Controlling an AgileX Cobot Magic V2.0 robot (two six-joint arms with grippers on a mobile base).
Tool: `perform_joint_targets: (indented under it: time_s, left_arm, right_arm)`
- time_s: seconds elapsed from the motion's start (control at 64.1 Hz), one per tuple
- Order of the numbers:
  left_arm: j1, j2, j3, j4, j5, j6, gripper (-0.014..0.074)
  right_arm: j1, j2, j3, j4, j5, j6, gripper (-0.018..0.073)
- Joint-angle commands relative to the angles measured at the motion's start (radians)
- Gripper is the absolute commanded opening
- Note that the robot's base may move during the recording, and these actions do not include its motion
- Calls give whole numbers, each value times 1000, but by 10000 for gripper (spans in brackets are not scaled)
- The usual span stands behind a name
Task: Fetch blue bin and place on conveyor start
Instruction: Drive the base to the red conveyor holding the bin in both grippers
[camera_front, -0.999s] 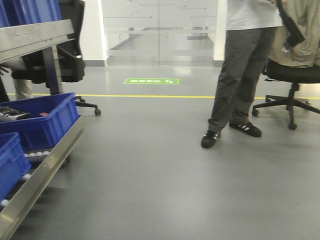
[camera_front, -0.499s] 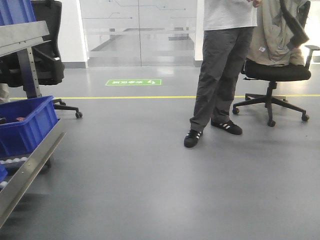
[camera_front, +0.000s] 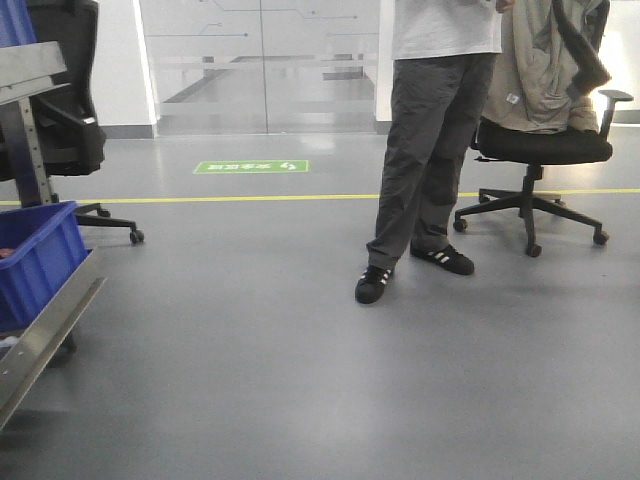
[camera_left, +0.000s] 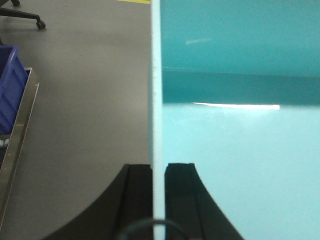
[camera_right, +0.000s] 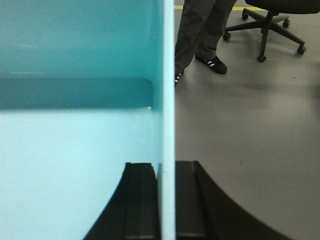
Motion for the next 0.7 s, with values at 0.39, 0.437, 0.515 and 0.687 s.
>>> perform_joint_targets:
  time_s: [0.39,0.437,0.515,0.687]
  left_arm:
    - [2,-18,-16,53,-19,0,-111]
    - [2,-18,-16,53,-22,0,-111]
    - [2,-18,-16,53,-22,0,-111]
    - [2,-18,-16,53,-22,0,-111]
  right_arm:
    - [-11,-19,-11,-92,6,-17,-165]
    - [-11,-19,-11,-92,6,-17,-165]
    - [-11,-19,-11,-92,6,-17,-165]
    - [-11,-19,-11,-92,6,-17,-165]
